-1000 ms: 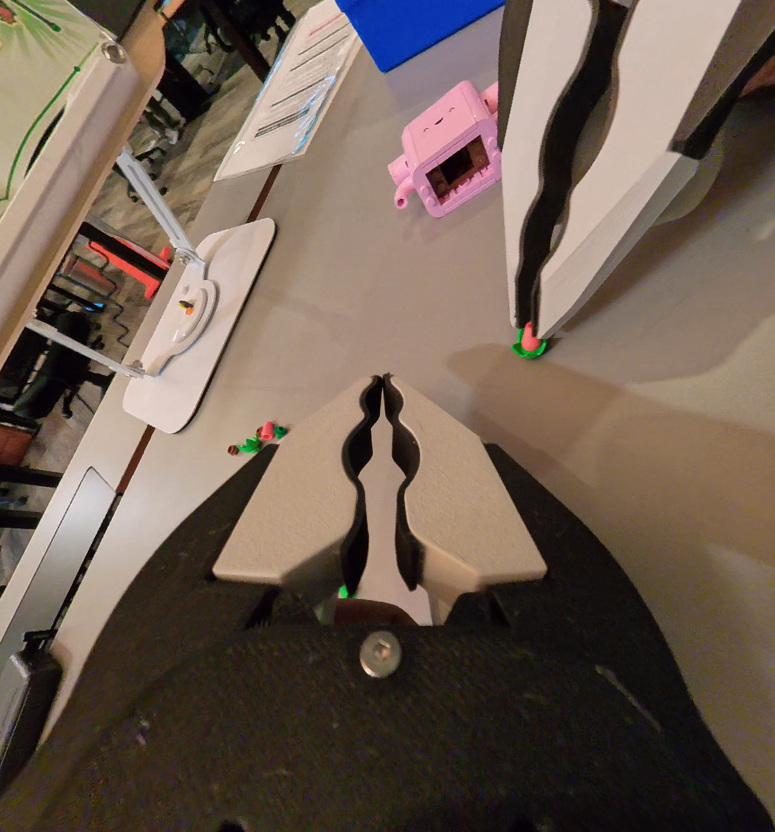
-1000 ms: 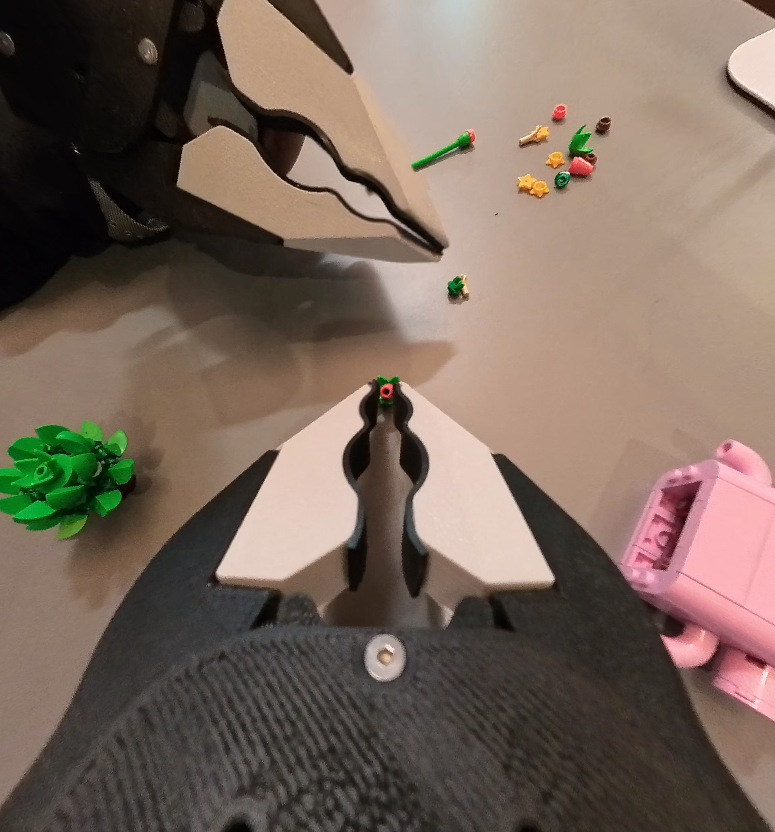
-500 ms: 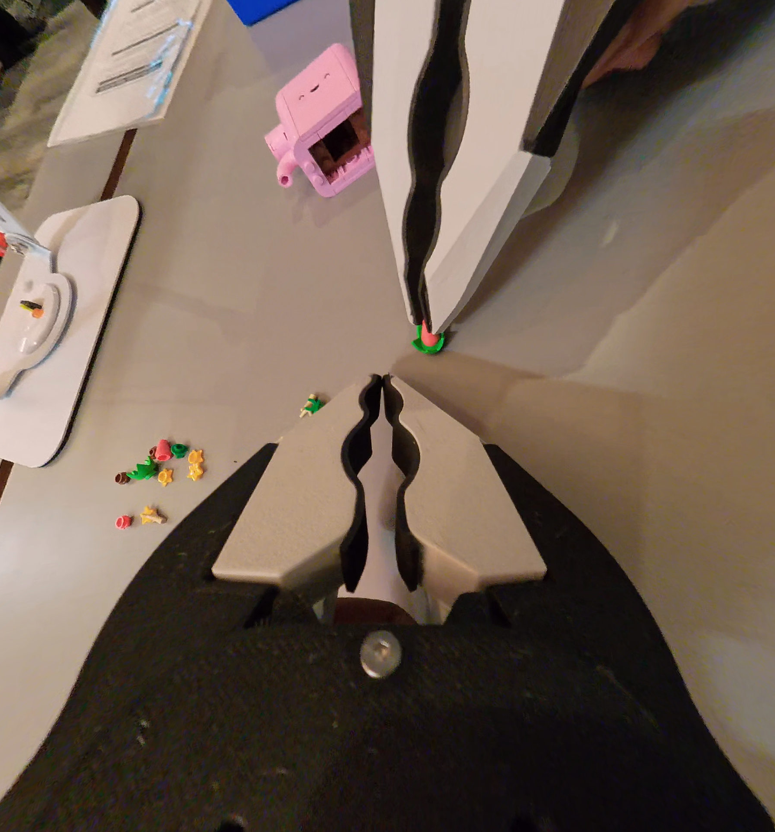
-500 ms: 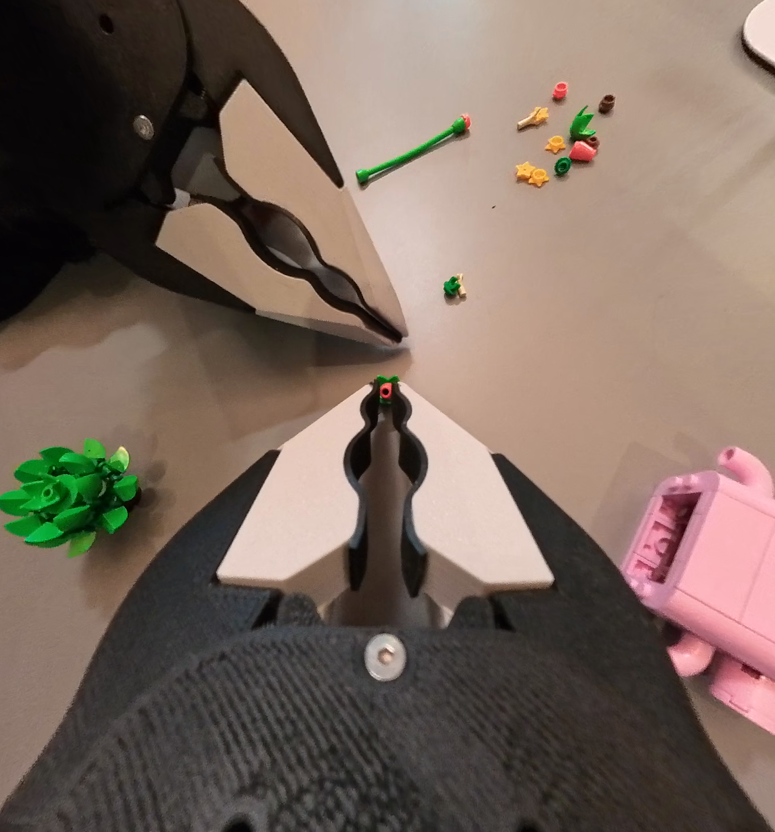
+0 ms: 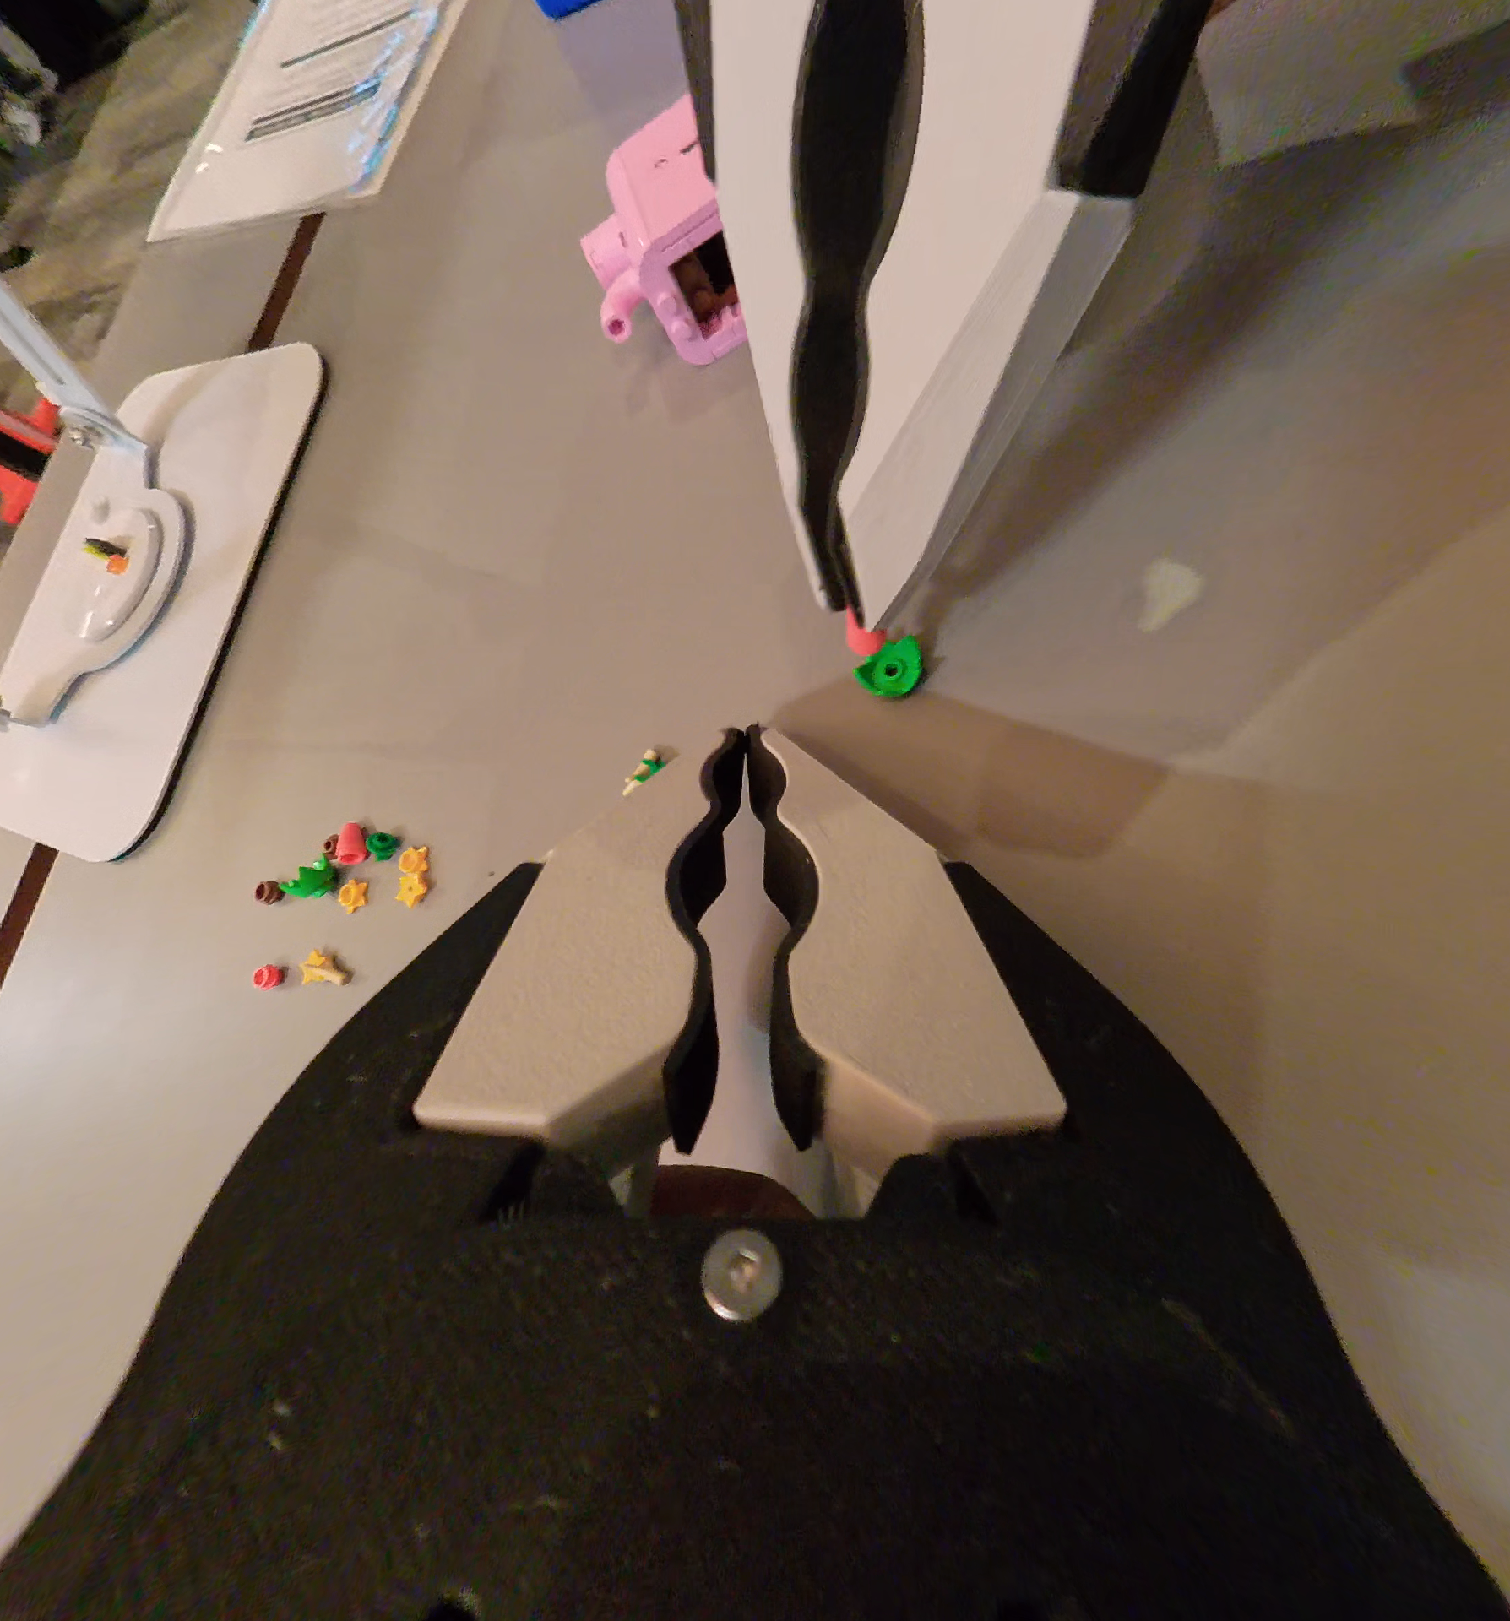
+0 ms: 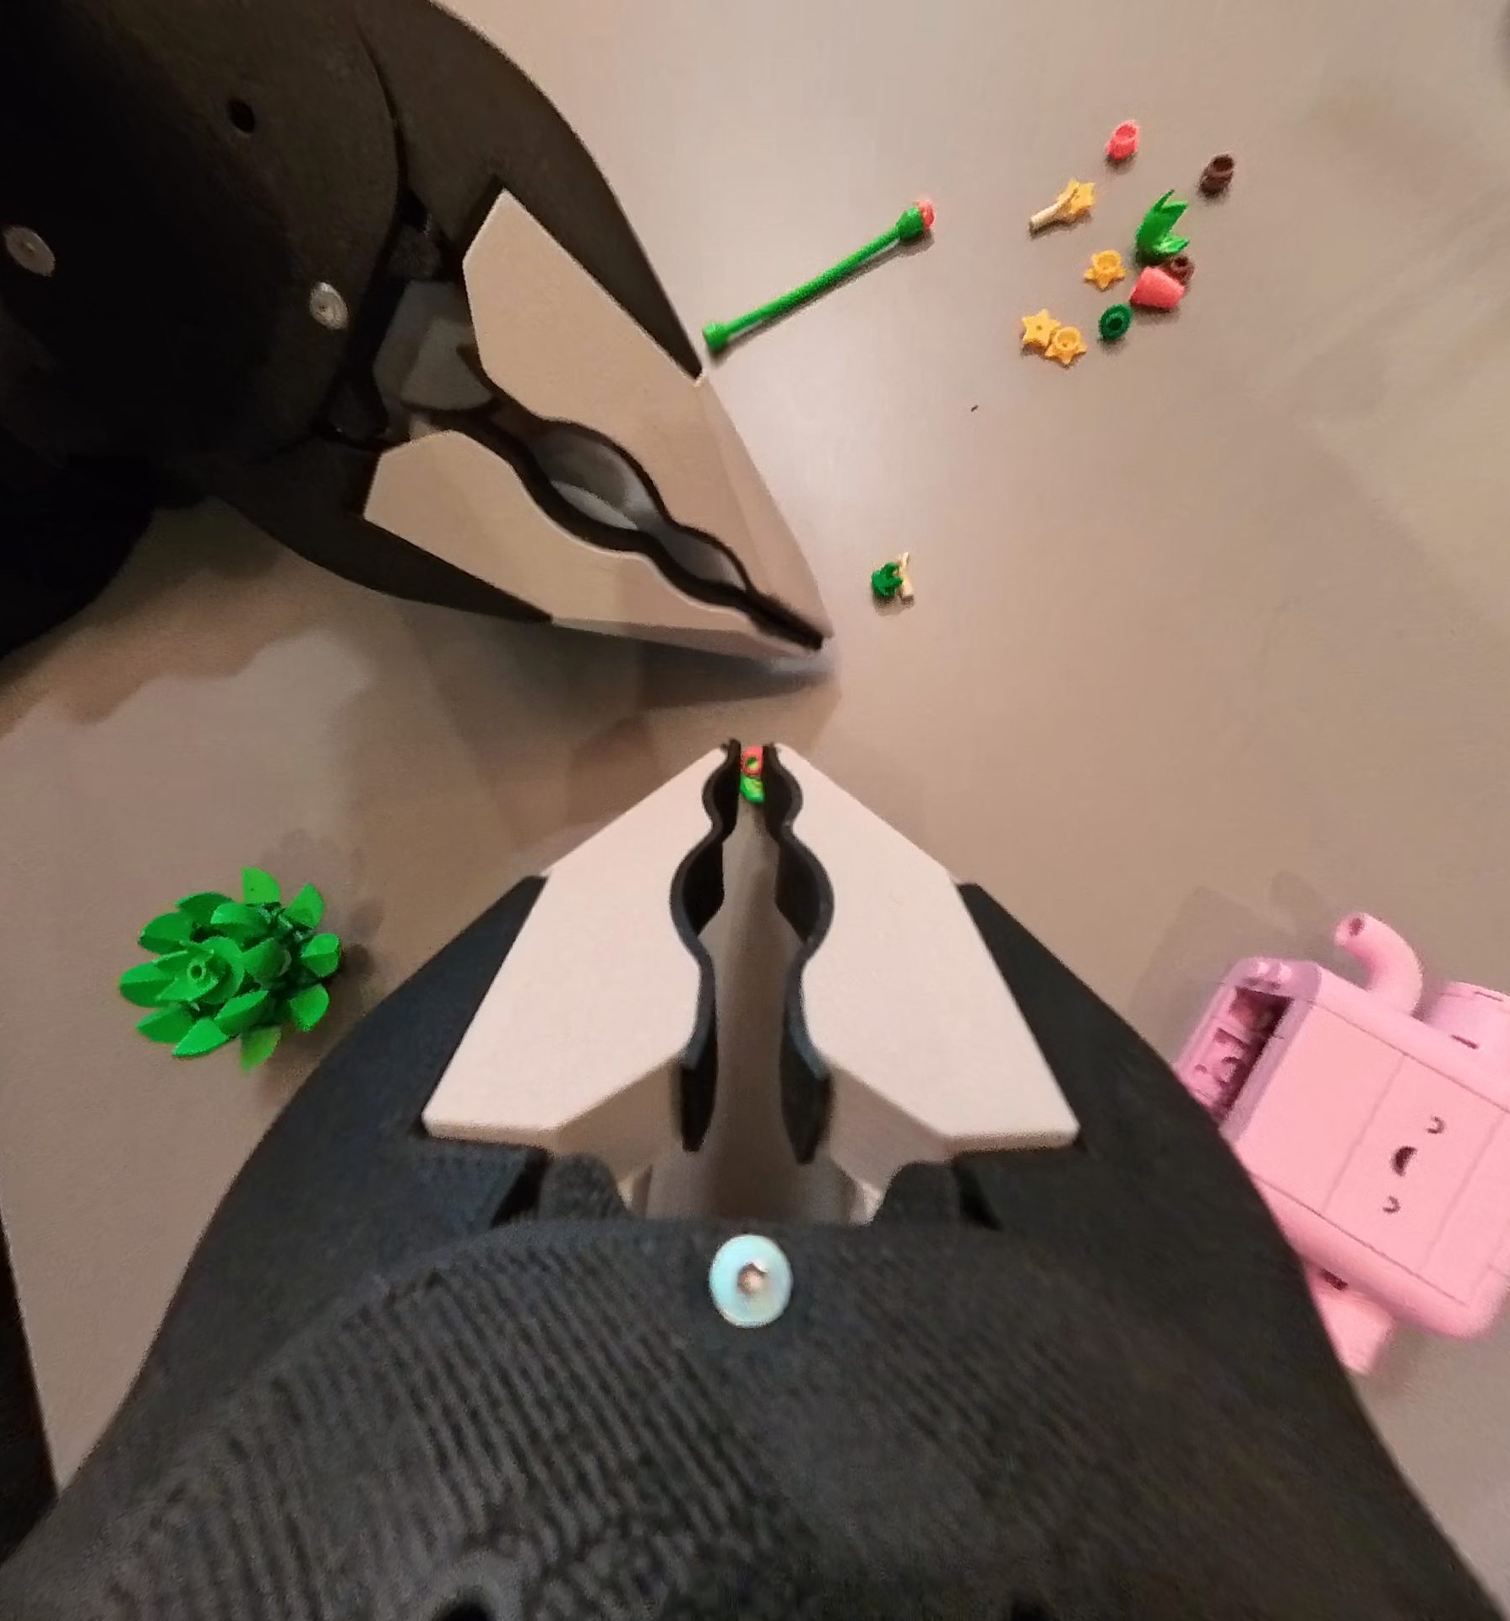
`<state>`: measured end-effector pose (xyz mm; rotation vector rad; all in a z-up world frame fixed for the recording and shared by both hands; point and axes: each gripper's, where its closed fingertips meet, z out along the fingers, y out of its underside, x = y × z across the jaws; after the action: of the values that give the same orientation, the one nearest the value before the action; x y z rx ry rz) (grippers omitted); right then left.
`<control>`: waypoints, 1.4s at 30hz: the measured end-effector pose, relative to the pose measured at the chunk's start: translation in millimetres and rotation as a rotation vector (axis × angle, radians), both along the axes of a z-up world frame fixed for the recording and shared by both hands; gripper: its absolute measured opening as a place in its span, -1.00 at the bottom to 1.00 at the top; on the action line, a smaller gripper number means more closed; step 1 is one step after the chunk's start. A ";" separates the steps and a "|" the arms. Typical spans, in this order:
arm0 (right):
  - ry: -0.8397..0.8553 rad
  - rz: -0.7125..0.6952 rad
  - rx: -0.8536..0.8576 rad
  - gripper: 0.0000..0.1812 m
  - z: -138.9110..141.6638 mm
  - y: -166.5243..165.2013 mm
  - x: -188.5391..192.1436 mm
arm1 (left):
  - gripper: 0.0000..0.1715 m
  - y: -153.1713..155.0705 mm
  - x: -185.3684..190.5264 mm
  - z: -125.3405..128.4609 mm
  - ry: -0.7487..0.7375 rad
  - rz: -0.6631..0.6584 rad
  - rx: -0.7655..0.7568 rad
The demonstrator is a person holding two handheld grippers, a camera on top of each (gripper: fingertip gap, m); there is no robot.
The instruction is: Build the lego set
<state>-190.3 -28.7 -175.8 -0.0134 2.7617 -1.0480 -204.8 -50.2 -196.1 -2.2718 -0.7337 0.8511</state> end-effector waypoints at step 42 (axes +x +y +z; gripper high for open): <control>0.081 0.093 0.357 -0.97 -18.6 -0.1 2.9 | -0.99 -72.9 -29.1 53.3 0.302 0.390 0.011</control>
<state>-187.4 -28.8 -194.4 -0.1347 2.9470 -0.5326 -234.0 -123.1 -142.8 -1.9541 -1.0492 1.3308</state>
